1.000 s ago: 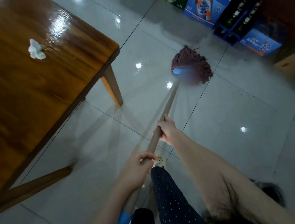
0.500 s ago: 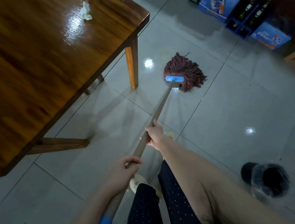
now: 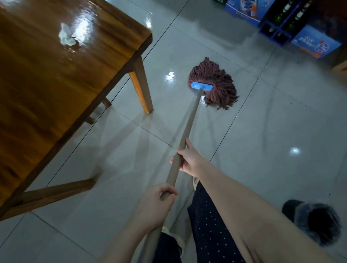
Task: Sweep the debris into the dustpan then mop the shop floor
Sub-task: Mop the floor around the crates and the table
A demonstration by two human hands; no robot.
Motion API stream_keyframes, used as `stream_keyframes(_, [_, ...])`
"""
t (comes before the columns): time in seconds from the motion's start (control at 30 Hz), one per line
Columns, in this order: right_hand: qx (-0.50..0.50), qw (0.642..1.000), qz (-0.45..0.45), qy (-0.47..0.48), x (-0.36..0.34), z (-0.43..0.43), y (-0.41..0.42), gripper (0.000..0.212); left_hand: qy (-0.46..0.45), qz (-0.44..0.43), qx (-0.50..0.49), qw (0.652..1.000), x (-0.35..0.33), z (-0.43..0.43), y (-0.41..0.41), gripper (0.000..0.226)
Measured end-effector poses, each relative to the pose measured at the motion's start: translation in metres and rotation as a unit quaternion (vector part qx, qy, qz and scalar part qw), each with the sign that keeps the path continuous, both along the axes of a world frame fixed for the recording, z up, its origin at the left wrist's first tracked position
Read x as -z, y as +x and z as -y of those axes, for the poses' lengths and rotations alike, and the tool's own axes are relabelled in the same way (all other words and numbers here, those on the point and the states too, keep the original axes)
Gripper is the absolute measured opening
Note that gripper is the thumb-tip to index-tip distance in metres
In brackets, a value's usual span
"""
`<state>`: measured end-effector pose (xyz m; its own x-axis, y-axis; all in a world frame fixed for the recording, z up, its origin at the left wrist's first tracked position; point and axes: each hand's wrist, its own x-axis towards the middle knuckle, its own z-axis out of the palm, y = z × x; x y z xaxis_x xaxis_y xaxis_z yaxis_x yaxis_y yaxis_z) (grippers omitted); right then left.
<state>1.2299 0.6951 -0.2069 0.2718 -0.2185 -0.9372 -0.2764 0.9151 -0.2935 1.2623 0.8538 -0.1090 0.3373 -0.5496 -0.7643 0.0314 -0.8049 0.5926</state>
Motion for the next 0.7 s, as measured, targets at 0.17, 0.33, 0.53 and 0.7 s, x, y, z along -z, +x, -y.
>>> stream_keyframes(0.17, [-0.001, 1.000, 0.000, -0.023, 0.009, 0.107, 0.022, 0.064, -0.023, 0.011, 0.006, 1.000, 0.014, 0.108, 0.022, 0.035])
stream_keyframes(0.33, [-0.017, 0.998, -0.023, -0.056, 0.008, 0.224, 0.041, 0.062, -0.050, 0.013, 0.045, 0.998, 0.022, 0.229, 0.037, 0.025])
stream_keyframes(0.53, [-0.058, 0.993, -0.016, -0.100, 0.006, 0.324, 0.045, 0.053, -0.064, -0.056, 0.024, 0.996, 0.032, 0.334, 0.041, 0.021])
stream_keyframes(0.7, [-0.054, 0.991, -0.044, -0.112, 0.011, 0.332, 0.045, 0.054, -0.041, -0.105, -0.046, 0.993, 0.023, 0.345, 0.038, 0.024])
